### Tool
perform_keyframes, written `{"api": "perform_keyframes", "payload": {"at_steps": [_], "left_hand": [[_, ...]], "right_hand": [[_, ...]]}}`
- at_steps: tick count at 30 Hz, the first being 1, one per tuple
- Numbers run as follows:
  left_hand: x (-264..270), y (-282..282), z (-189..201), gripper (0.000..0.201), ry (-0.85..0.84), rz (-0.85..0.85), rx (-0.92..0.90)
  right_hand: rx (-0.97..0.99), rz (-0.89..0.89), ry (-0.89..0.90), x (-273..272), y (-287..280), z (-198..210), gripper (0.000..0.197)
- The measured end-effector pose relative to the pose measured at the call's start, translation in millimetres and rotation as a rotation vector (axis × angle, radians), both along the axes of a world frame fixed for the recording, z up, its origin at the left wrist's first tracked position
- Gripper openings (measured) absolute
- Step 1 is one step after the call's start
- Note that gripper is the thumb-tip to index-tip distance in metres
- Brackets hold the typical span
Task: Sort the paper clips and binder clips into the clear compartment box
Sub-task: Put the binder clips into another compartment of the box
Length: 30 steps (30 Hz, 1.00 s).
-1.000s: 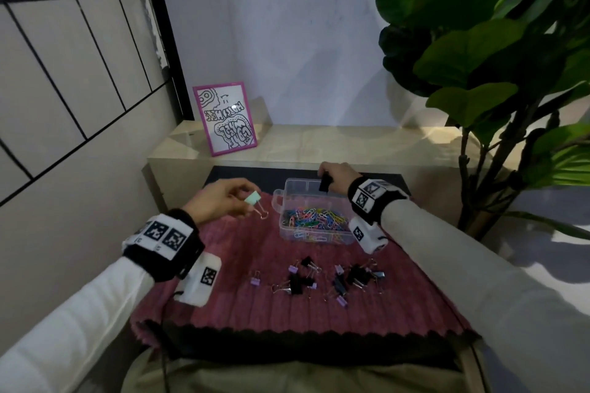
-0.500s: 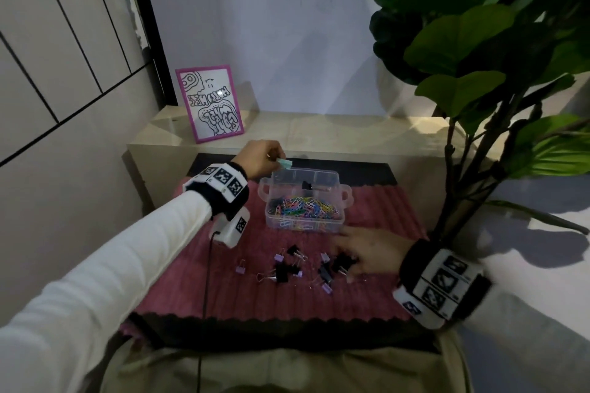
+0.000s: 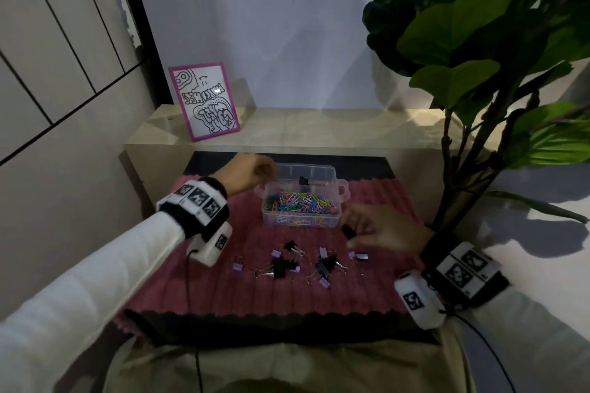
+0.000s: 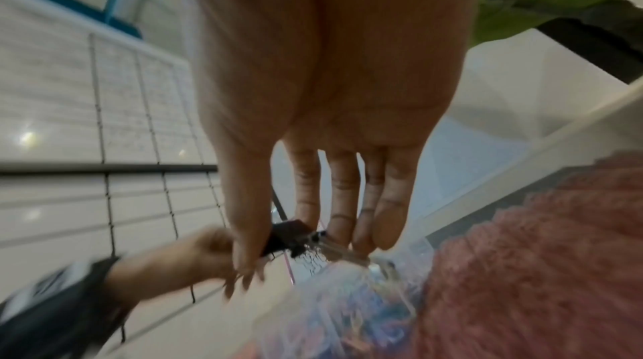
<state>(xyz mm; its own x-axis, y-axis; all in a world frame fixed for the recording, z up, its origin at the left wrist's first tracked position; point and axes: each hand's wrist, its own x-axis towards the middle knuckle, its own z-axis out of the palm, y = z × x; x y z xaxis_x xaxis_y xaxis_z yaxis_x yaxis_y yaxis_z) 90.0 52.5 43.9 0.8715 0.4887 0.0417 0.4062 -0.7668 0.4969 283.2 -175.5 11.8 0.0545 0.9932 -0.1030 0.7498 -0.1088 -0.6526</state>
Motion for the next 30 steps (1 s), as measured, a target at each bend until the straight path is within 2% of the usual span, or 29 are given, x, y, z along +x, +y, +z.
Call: {"api": "perform_keyframes", "payload": {"at_steps": [4, 5, 6, 8, 12, 15, 16, 18, 20, 23, 25, 28, 30], "left_hand": [[-39.4, -36.3, -7.1, 0.017, 0.092, -0.126, -0.088], [-47.2, -45.8, -11.8, 0.016, 0.112, -0.178, -0.131], [-53.1, -54.7, -16.9, 0.016, 0.139, -0.217, -0.148], [-58.0, -69.1, -29.0, 0.025, 0.219, -0.252, -0.126], [-55.6, -85.6, -51.5, 0.048, 0.365, -0.27, 0.001], [-53.7, -92.7, -57.8, 0.05, 0.396, -0.23, 0.083], [-52.9, -95.3, -59.1, 0.049, 0.395, -0.225, 0.1], [-51.4, -98.1, -61.0, 0.044, 0.384, -0.216, 0.102], [-51.5, -96.7, -61.1, 0.041, 0.362, -0.21, 0.079], [-56.9, -88.7, -57.8, 0.037, 0.264, -0.196, 0.003], [-63.9, -81.8, -49.9, 0.036, 0.177, -0.158, -0.072], [-71.9, -66.6, -33.4, 0.032, 0.101, -0.076, -0.145], [-72.6, -54.8, -19.5, 0.03, 0.073, 0.006, -0.191]], "right_hand": [[0.067, -0.103, 0.135, 15.0, 18.2, 6.6, 0.014], [0.057, -0.12, 0.226, 17.4, 24.9, 5.9, 0.008], [0.038, -0.149, 0.347, 18.7, 31.6, 4.2, 0.01], [0.002, -0.241, 0.506, 18.6, 45.0, 1.9, 0.027], [0.007, -0.384, 0.62, 16.4, 77.9, 0.5, 0.039], [-0.013, -0.424, 0.701, 19.9, 105.2, 6.4, 0.036], [-0.018, -0.435, 0.655, 20.8, 114.6, 9.0, 0.03], [0.0, -0.454, 0.435, 18.8, 133.5, 13.2, 0.02], [0.011, -0.452, 0.162, 15.3, 145.6, 14.6, 0.024], [-0.075, -0.327, -0.226, 6.1, 141.2, 18.4, 0.03], [-0.035, -0.237, -0.296, -0.7, 127.2, 21.6, 0.028], [0.126, -0.11, -0.257, -12.4, 93.0, 23.5, 0.017], [0.079, 0.038, -0.213, -22.4, 65.9, 23.3, 0.014]]}}
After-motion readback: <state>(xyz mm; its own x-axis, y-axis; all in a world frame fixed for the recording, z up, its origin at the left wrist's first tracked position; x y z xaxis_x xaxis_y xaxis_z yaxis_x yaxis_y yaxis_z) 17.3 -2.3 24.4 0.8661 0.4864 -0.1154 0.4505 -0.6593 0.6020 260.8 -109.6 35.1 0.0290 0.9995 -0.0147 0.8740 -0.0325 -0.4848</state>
